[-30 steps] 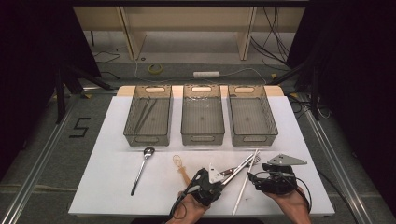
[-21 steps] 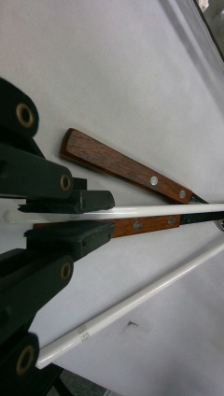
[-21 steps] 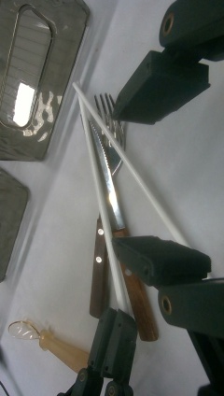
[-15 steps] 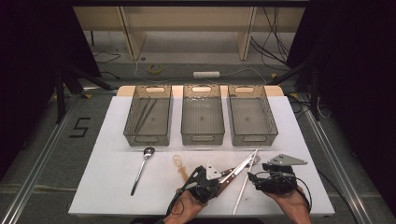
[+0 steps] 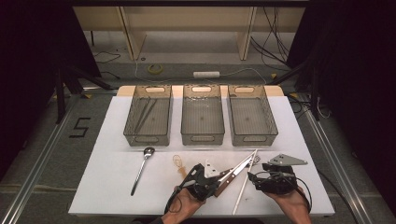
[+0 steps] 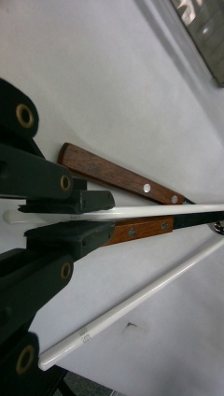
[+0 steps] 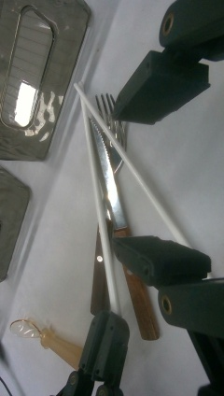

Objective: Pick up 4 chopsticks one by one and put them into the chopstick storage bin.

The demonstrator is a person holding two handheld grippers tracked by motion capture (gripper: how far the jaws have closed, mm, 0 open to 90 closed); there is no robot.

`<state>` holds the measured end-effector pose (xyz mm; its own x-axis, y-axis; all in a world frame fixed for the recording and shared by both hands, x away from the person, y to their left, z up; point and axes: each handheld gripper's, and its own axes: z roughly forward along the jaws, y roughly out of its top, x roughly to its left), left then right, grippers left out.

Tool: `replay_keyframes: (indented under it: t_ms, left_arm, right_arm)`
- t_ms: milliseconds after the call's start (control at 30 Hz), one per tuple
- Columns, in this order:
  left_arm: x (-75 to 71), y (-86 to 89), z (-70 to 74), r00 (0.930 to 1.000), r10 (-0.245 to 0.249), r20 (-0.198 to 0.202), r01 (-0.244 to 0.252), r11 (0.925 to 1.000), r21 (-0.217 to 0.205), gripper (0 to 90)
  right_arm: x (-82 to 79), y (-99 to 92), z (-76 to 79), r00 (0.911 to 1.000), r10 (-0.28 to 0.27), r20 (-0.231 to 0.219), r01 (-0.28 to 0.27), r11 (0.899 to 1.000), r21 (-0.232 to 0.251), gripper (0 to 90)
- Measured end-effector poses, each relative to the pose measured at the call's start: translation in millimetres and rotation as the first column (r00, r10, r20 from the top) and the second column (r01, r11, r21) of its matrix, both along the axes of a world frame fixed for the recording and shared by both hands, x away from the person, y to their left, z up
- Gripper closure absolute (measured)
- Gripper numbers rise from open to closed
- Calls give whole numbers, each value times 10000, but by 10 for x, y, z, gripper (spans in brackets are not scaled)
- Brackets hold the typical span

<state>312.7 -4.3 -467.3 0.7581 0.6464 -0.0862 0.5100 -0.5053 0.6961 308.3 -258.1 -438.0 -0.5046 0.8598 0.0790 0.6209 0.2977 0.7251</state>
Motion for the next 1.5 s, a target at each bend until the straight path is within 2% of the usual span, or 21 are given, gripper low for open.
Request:
replay_keyframes:
  t_ms: [567, 767, 1033, 1233, 1433, 1500]
  left_arm:
    - [65, 279, 335, 9983, 58, 575, -22, 9980, -627, 834]
    - [68, 380, 429, 9975, 104, 706, -35, 9952, -982, 834]
    - [84, 556, 577, 9956, 296, 892, -165, 9894, -1446, 834]
    - [87, 723, 740, 9931, 446, 1085, -243, 9830, -1819, 834]
    - [88, 850, 818, 9958, 405, 821, -207, 9733, -2288, 834]
    - [72, 870, 851, 9959, 331, 846, -129, 9732, -2295, 834]
  right_arm:
    - [1, -1, 1, 10000, 5, 7, -5, 10000, 23, 336]
    - [4, -2, 0, 10000, 21, 26, -21, 10000, 31, 336]
    - [3, -5, 3, 10000, -27, 30, 27, 10000, 41, 336]
    - [4, -5, 2, 10000, -36, 20, 36, 10000, 49, 336]
    - [7, 0, -2, 10000, 18, 21, -18, 10000, 57, 336]
    - [9, -1, -3, 10000, 6, -2, -6, 10000, 54, 336]
